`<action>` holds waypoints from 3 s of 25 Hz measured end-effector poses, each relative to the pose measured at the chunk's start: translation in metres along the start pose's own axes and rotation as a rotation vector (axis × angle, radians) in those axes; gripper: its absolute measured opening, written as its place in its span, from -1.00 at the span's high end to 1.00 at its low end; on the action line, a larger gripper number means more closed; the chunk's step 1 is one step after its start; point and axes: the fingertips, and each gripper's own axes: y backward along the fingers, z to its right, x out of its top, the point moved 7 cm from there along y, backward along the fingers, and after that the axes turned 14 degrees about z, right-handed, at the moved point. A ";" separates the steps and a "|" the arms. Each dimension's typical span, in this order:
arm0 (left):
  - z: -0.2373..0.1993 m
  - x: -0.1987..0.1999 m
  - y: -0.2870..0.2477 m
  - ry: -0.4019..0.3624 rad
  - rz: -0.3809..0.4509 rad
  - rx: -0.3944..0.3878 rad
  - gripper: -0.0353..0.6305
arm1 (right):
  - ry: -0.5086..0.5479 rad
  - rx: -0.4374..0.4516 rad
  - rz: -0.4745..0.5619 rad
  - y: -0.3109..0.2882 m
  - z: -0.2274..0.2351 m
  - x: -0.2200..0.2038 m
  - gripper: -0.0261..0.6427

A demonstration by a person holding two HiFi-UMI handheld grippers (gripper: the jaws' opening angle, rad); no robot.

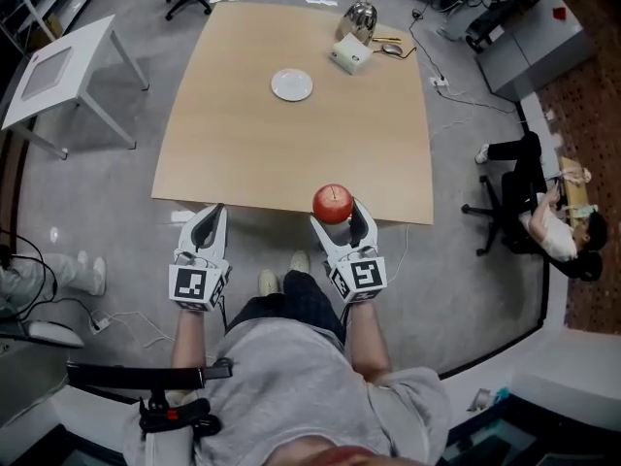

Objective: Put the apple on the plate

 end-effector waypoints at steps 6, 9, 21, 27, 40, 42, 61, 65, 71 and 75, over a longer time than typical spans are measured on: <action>-0.008 -0.019 -0.033 0.001 0.000 -0.004 0.84 | 0.024 0.021 0.001 -0.028 0.017 -0.013 -0.21; -0.015 -0.027 -0.055 -0.008 0.003 -0.007 0.84 | 0.039 0.045 0.011 -0.048 0.029 -0.020 -0.21; -0.037 -0.087 -0.130 -0.050 -0.024 0.005 0.84 | 0.042 0.106 0.038 -0.117 0.075 -0.069 -0.21; -0.045 -0.121 -0.167 -0.037 -0.019 -0.001 0.84 | 0.027 0.114 0.027 -0.144 0.099 -0.107 -0.21; -0.076 -0.172 -0.206 -0.051 -0.035 0.029 0.84 | 0.026 0.134 0.017 -0.199 0.135 -0.162 -0.21; -0.079 -0.180 -0.210 -0.050 -0.039 0.029 0.84 | 0.025 0.138 0.013 -0.209 0.140 -0.172 -0.21; -0.095 -0.208 -0.232 -0.008 -0.067 0.065 0.84 | 0.014 0.174 -0.066 -0.302 0.168 -0.226 -0.21; -0.093 -0.212 -0.238 0.000 -0.072 0.067 0.84 | 0.007 0.176 -0.085 -0.318 0.176 -0.230 -0.22; -0.091 -0.219 -0.242 0.016 -0.078 0.088 0.84 | 0.001 0.188 -0.112 -0.336 0.186 -0.239 -0.22; -0.095 -0.219 -0.247 0.021 -0.091 0.106 0.84 | 0.000 0.191 -0.133 -0.351 0.190 -0.243 -0.22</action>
